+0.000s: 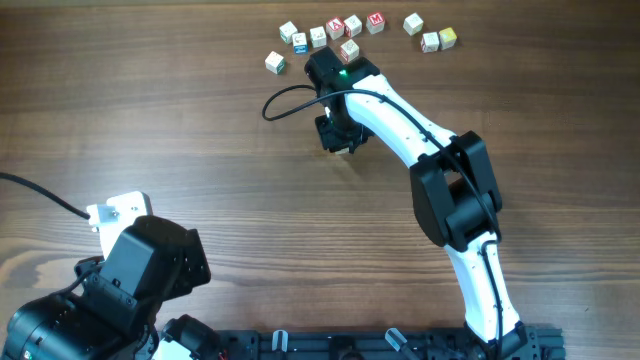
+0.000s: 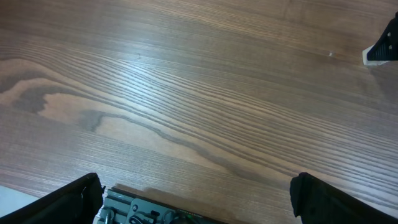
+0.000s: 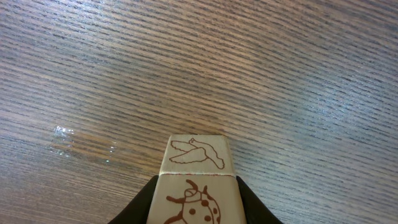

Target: Form a tower

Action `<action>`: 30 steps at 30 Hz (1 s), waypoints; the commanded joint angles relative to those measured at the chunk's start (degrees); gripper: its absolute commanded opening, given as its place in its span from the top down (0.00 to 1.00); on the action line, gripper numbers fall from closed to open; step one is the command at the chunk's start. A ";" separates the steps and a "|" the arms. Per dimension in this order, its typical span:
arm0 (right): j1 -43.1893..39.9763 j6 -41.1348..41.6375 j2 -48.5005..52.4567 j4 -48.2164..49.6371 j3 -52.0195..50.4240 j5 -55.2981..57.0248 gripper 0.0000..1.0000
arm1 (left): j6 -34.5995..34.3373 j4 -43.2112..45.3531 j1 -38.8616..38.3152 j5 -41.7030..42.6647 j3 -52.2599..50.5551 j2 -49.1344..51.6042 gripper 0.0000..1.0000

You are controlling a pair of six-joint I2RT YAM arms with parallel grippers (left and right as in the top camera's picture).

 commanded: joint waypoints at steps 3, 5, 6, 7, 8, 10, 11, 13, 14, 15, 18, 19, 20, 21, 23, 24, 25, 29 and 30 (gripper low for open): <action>-0.24 0.42 0.94 0.07 -0.33 -0.50 0.73 | -0.55 0.13 0.26 -0.09 -0.04 -0.04 0.00; -0.24 2.29 0.92 -0.09 -0.33 -0.48 0.73 | -0.55 0.13 0.26 -0.09 -0.04 -0.04 0.00; -0.24 3.76 0.92 -0.24 -0.31 -0.48 0.74 | -0.55 0.13 0.26 -0.09 -0.04 -0.04 0.00; -0.28 5.07 0.92 -0.37 -0.31 -0.46 0.74 | -0.55 0.13 0.26 -0.09 -0.04 -0.04 0.00; -0.35 6.27 0.92 -0.42 -0.31 -0.48 0.74 | -0.55 0.13 0.26 -0.09 -0.07 -0.04 0.00; -0.39 9.01 0.90 -0.81 -0.24 -0.48 0.75 | -0.55 0.13 0.26 -0.09 -0.07 -0.04 0.00; -0.39 9.86 0.90 -1.05 -0.09 -0.52 0.74 | -0.55 0.13 0.26 -0.09 -0.04 -0.04 0.00; -0.39 11.67 0.90 -1.27 0.00 -0.76 0.74 | -0.55 0.13 0.26 -0.09 -0.07 -0.04 0.00; -0.39 12.17 0.90 -1.29 0.00 -1.25 0.74 | -0.55 0.13 0.26 -0.09 -0.04 -0.04 0.00; -0.42 12.22 0.90 -1.27 0.00 -1.90 0.74 | -0.55 0.13 0.26 -0.09 -0.04 -0.04 0.00; -0.42 14.64 0.90 -1.46 0.02 -3.13 0.74 | -0.55 0.13 0.26 -0.09 -0.04 -0.04 0.00; -0.42 15.34 0.90 -1.49 0.00 -3.13 0.74 | -0.55 0.13 0.26 -0.09 -0.04 -0.04 0.00; -0.42 15.34 0.90 -1.46 0.02 -3.37 0.74 | -0.55 0.13 0.26 -0.09 -0.04 -0.04 0.00; -0.42 15.34 0.90 -1.46 0.00 -3.54 0.73 | -0.55 0.13 0.26 -0.09 -0.04 -0.04 0.00; -0.42 15.30 0.90 -1.64 0.00 -3.50 0.67 | -0.55 0.13 0.26 -0.09 -0.04 -0.04 0.00; -0.42 15.28 0.90 -1.70 0.00 -3.52 0.66 | -0.55 0.13 0.26 -0.09 -0.04 -0.04 0.00; -0.42 15.26 0.90 -1.73 0.00 -3.50 0.64 | -0.55 0.13 0.26 -0.09 -0.04 -0.04 0.00; -0.42 15.13 0.90 -1.64 0.00 -3.48 0.55 | -0.55 0.13 0.26 -0.09 -0.04 -0.04 0.00; -0.42 15.10 0.90 -1.64 0.00 -3.48 0.54 | -0.55 0.13 0.26 -0.09 -0.04 -0.04 0.00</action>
